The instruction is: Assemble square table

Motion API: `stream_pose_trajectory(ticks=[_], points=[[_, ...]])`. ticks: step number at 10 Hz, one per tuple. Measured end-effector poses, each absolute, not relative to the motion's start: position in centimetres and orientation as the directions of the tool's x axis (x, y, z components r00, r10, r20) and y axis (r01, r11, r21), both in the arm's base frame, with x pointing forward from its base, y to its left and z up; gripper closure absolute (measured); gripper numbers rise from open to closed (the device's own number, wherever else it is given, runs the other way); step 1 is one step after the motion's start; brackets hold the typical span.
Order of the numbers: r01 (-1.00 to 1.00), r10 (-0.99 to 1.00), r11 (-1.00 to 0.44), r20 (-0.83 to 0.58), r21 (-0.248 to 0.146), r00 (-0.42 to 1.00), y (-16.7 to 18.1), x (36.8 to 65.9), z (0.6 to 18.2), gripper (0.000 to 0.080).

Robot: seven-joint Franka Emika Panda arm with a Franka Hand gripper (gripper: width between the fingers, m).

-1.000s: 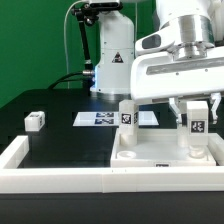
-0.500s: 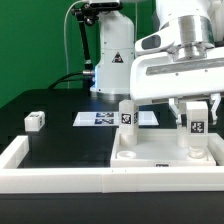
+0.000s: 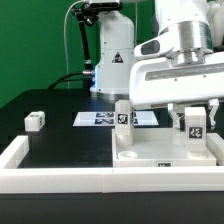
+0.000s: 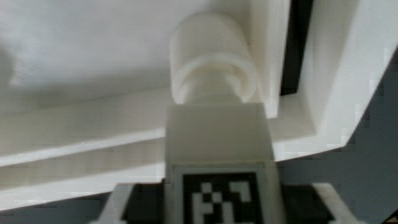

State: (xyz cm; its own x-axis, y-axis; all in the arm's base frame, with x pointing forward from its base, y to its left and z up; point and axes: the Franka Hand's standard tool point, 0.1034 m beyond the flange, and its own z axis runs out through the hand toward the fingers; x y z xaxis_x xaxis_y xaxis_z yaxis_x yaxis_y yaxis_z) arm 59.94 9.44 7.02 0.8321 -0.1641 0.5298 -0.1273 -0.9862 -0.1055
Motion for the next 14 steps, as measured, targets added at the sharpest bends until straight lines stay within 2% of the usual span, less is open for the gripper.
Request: stream_pose_trajectory(ticks=[8,9,10,11,14], points=[[-0.131,-0.168,-0.986,0.526,-0.107,0.834,9.79,59.46,6.56,0.0512],[-0.13,-0.167,-0.986,0.515,-0.108,0.841,9.84,59.32,6.34,0.0423],[-0.13,-0.167,-0.986,0.515,-0.108,0.841,9.83,59.32,6.34,0.0284],[-0.13,-0.167,-0.986,0.515,-0.108,0.841,9.83,59.32,6.34,0.0188],[-0.129,-0.166,-0.986,0.514,-0.107,0.841,9.83,59.32,6.36,0.0158]])
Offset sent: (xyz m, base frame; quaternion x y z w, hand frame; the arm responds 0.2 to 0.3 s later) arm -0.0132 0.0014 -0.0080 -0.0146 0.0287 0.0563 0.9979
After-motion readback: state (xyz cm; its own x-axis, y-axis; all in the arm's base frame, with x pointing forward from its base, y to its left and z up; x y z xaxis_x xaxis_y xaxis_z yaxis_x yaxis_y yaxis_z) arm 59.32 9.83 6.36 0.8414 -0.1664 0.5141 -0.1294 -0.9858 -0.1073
